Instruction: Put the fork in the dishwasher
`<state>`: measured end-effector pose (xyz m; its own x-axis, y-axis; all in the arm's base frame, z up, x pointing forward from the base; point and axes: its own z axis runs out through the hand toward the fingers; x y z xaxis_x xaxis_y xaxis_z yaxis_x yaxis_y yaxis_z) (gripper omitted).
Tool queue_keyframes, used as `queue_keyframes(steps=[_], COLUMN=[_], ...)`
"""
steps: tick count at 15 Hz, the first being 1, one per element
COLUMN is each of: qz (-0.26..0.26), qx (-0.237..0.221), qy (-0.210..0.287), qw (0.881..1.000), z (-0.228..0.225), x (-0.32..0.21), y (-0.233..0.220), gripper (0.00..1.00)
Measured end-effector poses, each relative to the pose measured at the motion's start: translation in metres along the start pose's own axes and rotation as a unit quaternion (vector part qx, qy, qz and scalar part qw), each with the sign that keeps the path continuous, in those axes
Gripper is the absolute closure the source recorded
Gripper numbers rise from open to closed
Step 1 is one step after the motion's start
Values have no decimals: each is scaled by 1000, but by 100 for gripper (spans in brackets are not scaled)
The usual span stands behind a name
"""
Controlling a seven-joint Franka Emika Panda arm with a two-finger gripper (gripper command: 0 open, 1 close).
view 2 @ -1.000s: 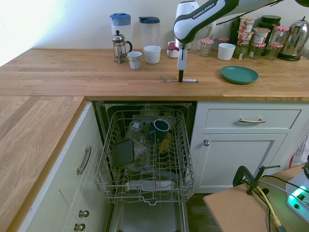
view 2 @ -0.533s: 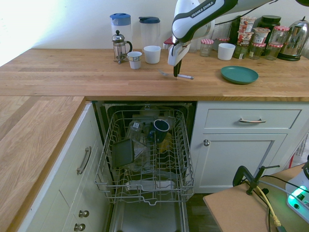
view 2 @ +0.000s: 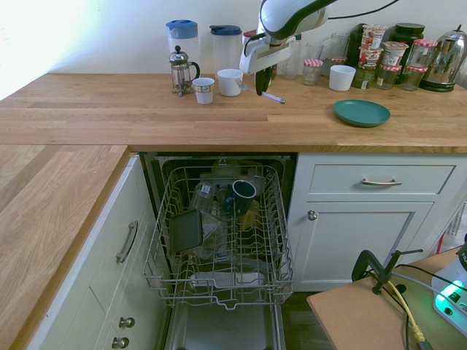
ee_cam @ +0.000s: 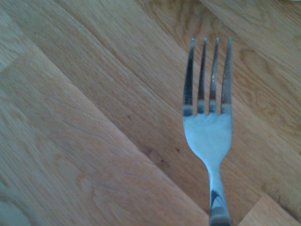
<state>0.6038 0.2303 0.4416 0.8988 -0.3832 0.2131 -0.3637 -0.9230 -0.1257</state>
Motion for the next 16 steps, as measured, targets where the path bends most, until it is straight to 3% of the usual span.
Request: queue_keyframes(steps=[5,10,16], qz=[114,119,171], qx=[-18,-28,-23], qy=[17,22,31], qw=[993,992,984], z=[-12,-3,17], x=[-27,-45,-145], y=[8,-1,-49], gripper=[100,100,100])
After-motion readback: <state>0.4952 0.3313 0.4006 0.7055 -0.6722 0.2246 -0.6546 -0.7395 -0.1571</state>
